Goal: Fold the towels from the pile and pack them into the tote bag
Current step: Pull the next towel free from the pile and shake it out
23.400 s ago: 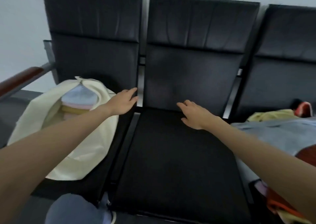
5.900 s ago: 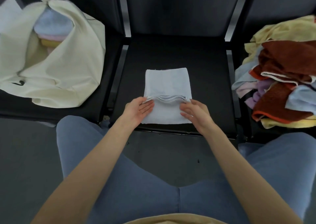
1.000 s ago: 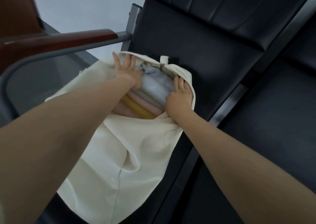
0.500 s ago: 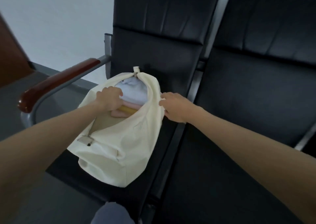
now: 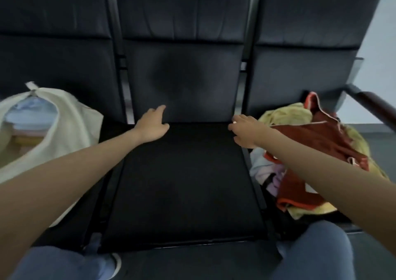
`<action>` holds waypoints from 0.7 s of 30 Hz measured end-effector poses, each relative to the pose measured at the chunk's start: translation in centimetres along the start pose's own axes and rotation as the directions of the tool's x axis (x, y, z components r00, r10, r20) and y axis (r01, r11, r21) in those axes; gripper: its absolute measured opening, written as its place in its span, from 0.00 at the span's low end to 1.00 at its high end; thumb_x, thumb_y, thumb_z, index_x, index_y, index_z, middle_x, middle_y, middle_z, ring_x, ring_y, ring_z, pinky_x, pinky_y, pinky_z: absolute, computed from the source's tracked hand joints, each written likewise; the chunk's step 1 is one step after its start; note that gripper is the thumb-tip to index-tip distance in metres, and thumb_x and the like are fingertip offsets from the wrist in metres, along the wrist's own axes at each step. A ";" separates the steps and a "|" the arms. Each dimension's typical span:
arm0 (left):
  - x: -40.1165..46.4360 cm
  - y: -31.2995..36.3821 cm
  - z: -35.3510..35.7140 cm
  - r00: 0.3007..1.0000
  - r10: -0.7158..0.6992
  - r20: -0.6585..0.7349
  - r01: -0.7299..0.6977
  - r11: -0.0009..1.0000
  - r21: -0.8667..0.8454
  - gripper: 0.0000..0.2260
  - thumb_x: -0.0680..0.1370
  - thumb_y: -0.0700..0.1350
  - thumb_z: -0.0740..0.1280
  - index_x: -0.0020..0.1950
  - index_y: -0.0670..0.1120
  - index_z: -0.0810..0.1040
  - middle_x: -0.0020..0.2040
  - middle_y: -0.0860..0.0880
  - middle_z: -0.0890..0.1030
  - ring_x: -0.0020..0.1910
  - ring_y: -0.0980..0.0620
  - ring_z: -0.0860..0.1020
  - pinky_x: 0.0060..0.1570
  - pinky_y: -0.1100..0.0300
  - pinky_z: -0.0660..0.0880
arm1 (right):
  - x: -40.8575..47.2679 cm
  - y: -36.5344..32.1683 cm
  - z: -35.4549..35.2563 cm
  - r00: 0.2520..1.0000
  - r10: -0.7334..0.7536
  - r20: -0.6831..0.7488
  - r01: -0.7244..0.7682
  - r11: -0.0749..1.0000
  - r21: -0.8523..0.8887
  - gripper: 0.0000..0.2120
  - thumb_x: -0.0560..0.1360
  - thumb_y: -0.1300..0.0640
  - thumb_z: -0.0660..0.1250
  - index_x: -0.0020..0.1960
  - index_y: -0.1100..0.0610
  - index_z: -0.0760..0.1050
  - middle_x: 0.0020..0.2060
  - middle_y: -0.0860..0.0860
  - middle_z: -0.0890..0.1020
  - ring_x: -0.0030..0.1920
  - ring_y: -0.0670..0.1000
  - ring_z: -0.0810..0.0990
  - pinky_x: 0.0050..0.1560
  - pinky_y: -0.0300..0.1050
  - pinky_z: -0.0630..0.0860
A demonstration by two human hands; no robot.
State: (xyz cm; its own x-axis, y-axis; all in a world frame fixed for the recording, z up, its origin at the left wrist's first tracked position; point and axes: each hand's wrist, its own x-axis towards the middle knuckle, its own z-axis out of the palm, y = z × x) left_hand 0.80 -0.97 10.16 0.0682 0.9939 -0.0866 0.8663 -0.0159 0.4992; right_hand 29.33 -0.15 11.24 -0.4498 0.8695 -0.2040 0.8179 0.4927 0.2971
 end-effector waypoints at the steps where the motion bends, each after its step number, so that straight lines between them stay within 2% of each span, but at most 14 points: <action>1: 0.3 2.1 1.6 0.999 0.027 0.032 -0.027 1.000 0.002 0.30 0.80 0.45 0.62 0.79 0.47 0.52 0.73 0.39 0.63 0.69 0.42 0.67 0.67 0.50 0.67 | -1.8 1.9 1.5 0.999 0.047 0.004 -0.047 0.999 0.003 0.16 0.77 0.57 0.59 0.63 0.59 0.72 0.60 0.58 0.71 0.62 0.60 0.70 0.61 0.52 0.70; 6: 2.1 11.1 9.1 0.972 0.161 0.169 -0.166 0.986 0.015 0.30 0.80 0.45 0.63 0.79 0.48 0.53 0.72 0.41 0.64 0.69 0.42 0.67 0.68 0.47 0.67 | -9.7 9.6 9.3 0.939 0.318 0.131 -0.328 0.943 0.062 0.19 0.77 0.52 0.61 0.66 0.56 0.68 0.64 0.58 0.68 0.65 0.59 0.69 0.62 0.49 0.67; 9: 3.3 15.7 12.8 0.945 0.242 0.222 -0.250 0.968 0.008 0.30 0.79 0.45 0.63 0.78 0.47 0.55 0.72 0.41 0.65 0.70 0.42 0.66 0.68 0.46 0.67 | -13.0 13.4 13.1 0.873 0.488 0.023 -0.488 0.870 0.065 0.21 0.75 0.53 0.62 0.66 0.58 0.66 0.61 0.58 0.70 0.64 0.60 0.69 0.62 0.51 0.68; 12: 4.4 19.8 16.4 0.893 0.358 0.272 -0.364 0.931 -0.032 0.29 0.79 0.46 0.65 0.77 0.48 0.58 0.71 0.42 0.66 0.70 0.43 0.67 0.65 0.52 0.68 | -15.0 16.1 15.8 0.771 0.636 0.021 -0.625 0.750 0.217 0.28 0.76 0.50 0.64 0.71 0.60 0.61 0.63 0.62 0.69 0.66 0.63 0.67 0.65 0.56 0.65; 15: 5.4 23.7 20.2 0.837 0.464 0.290 -0.457 0.884 -0.094 0.26 0.79 0.47 0.66 0.76 0.48 0.64 0.71 0.44 0.68 0.69 0.45 0.67 0.65 0.56 0.65 | -16.3 17.8 17.9 0.680 0.733 -0.020 -0.676 0.637 0.371 0.28 0.78 0.46 0.61 0.72 0.59 0.61 0.66 0.64 0.68 0.67 0.65 0.66 0.67 0.59 0.62; 18: 6.2 27.2 24.0 0.812 0.530 0.244 -0.512 0.848 -0.139 0.27 0.77 0.52 0.68 0.75 0.50 0.65 0.69 0.45 0.69 0.68 0.44 0.68 0.68 0.51 0.66 | -16.9 18.4 19.3 0.528 0.846 -0.072 -0.685 0.475 0.553 0.25 0.80 0.49 0.56 0.74 0.59 0.59 0.69 0.65 0.65 0.69 0.66 0.63 0.70 0.61 0.59; 21: 6.6 30.7 27.1 0.811 0.559 0.174 -0.551 0.829 -0.095 0.28 0.76 0.56 0.68 0.75 0.52 0.66 0.70 0.45 0.68 0.68 0.44 0.67 0.68 0.48 0.65 | -17.1 18.6 20.7 0.415 0.909 0.038 -0.704 0.294 0.647 0.26 0.80 0.51 0.55 0.74 0.60 0.56 0.70 0.66 0.61 0.72 0.67 0.58 0.71 0.62 0.56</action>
State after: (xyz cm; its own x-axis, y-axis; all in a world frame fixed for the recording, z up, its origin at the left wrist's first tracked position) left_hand 41.25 2.20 1.53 0.6254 0.7781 0.0584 0.6336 -0.5501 0.5440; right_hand 59.71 -6.55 0.96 0.5702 0.8078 0.1495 0.7893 -0.4882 -0.3724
